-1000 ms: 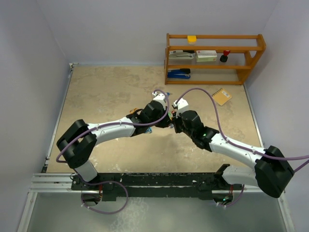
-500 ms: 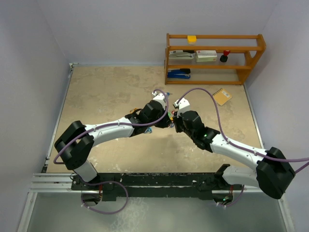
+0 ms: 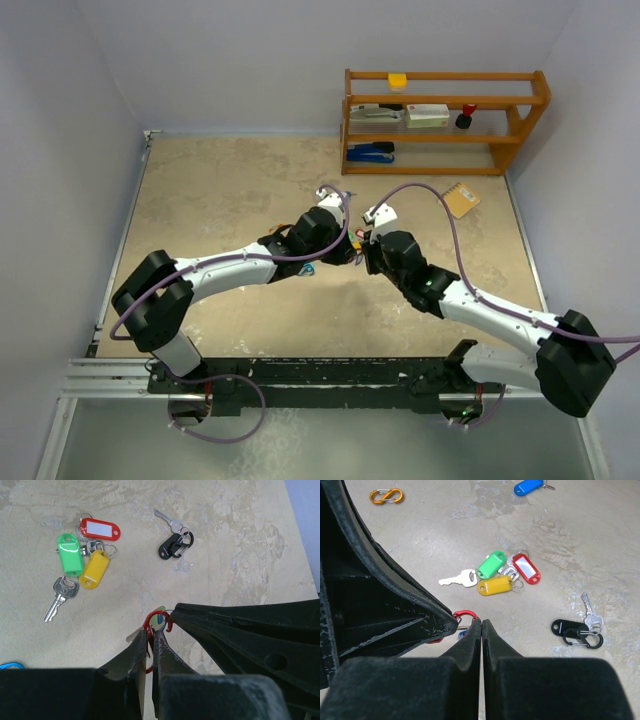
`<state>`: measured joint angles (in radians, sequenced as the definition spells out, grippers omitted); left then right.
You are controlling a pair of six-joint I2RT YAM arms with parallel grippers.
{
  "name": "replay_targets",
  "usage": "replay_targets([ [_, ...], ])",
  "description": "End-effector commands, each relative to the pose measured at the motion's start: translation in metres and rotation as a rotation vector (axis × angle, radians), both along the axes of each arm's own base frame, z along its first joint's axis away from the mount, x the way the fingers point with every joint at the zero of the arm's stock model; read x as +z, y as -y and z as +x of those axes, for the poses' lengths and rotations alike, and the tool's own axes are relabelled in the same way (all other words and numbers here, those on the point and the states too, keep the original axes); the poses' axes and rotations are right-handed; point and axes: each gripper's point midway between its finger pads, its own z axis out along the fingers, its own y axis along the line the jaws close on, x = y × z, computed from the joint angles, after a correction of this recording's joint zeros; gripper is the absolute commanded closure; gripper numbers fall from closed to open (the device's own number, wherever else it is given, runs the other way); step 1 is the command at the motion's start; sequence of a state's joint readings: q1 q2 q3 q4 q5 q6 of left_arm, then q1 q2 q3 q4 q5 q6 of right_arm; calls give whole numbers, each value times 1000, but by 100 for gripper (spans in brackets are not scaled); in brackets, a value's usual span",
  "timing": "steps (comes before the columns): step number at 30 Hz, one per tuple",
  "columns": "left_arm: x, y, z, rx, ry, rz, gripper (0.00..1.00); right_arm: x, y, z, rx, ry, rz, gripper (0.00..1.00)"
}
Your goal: Put the keys on the keyring
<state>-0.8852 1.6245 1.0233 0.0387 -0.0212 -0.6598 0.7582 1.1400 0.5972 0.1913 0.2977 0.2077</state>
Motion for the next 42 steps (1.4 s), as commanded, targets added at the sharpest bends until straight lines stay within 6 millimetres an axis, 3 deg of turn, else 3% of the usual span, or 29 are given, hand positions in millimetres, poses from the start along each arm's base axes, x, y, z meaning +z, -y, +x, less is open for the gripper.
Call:
replay_targets([
  [1,23,7,-6,-58,50,-54,100,10,10,5,-41,52,-10,100],
  [26,26,10,-10,-86,48,-69,99,22,14,7,-55,85,-6,100],
  [30,30,9,-9,-74,55,-77,66,22,15,7,-56,87,-10,100],
  [32,32,7,-8,-68,61,-78,55,22,15,6,-55,85,-12,100],
  [42,38,-8,-2,3,87,-54,45,23,17,7,-62,88,-19,100],
])
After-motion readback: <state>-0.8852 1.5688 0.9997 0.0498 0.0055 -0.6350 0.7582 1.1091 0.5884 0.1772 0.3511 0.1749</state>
